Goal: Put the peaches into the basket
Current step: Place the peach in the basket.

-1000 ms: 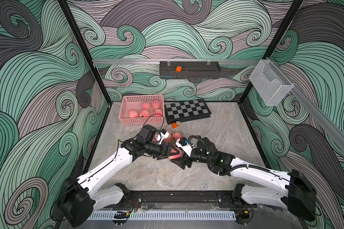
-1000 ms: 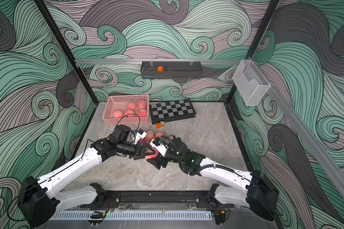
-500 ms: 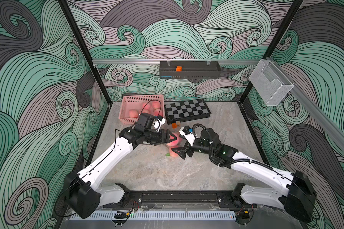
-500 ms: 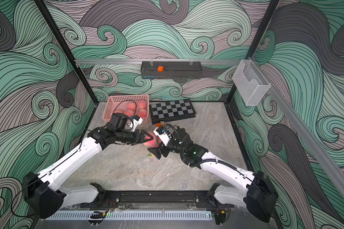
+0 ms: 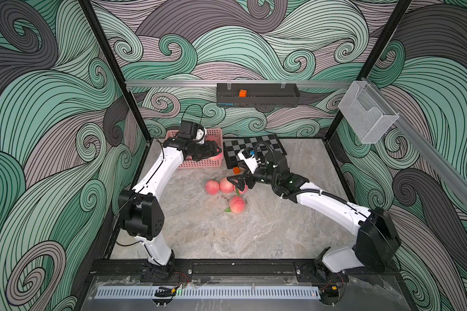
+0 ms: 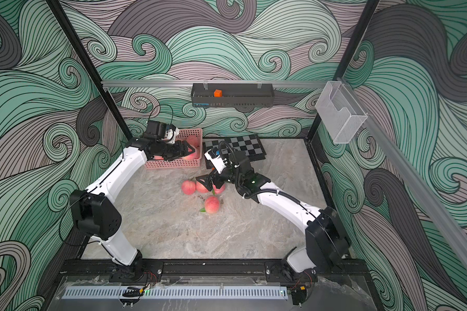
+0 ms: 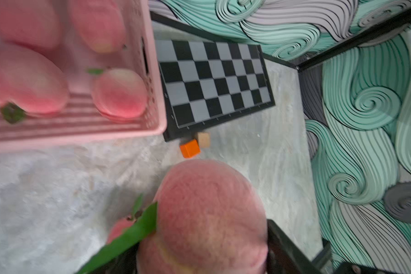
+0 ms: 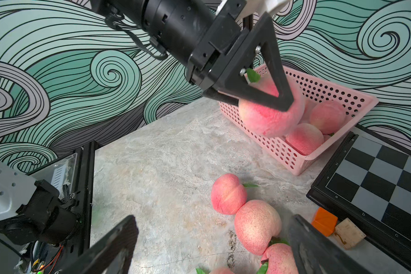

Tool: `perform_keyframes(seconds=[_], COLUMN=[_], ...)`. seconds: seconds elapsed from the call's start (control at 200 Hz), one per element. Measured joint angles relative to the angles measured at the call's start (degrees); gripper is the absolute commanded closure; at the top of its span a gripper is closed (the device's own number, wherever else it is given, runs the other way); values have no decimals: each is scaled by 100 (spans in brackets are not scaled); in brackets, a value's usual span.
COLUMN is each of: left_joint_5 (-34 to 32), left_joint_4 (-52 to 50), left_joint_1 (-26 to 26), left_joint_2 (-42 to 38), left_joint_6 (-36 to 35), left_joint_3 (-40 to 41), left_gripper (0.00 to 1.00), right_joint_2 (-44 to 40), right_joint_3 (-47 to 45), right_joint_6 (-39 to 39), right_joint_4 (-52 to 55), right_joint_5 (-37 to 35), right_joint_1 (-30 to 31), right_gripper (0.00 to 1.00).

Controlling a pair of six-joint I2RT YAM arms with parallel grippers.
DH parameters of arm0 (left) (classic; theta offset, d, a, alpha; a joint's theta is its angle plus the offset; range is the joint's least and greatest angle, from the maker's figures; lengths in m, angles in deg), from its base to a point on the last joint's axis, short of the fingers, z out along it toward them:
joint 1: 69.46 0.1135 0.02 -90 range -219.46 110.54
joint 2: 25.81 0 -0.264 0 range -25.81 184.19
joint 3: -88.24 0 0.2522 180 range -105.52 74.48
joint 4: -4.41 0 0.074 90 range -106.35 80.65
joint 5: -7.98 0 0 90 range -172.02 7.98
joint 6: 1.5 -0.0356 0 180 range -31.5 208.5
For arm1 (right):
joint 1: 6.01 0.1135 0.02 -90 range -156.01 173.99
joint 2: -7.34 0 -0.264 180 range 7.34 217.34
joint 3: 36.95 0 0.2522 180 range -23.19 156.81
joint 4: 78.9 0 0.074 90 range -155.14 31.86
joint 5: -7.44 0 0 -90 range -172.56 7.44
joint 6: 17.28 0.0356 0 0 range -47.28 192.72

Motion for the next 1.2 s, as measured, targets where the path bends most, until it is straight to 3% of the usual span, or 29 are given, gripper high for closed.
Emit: perform_keyframes(seconds=[0.605, 1.201], left_joint_5=[-2055, -2435], left_joint_4=[-621, -48], left_joint_1=[551, 1217], left_joint_2=[3370, 3945], left_joint_6=[-918, -1071], left_joint_3=[-3453, -3827], left_gripper=[41, 42], right_joint_2=[988, 1290], right_joint_3=[597, 597], right_joint_6=[-50, -114], right_joint_4=[-114, -271], right_joint_5=[448, 529], right_joint_1=[-219, -238], right_gripper=[1, 1])
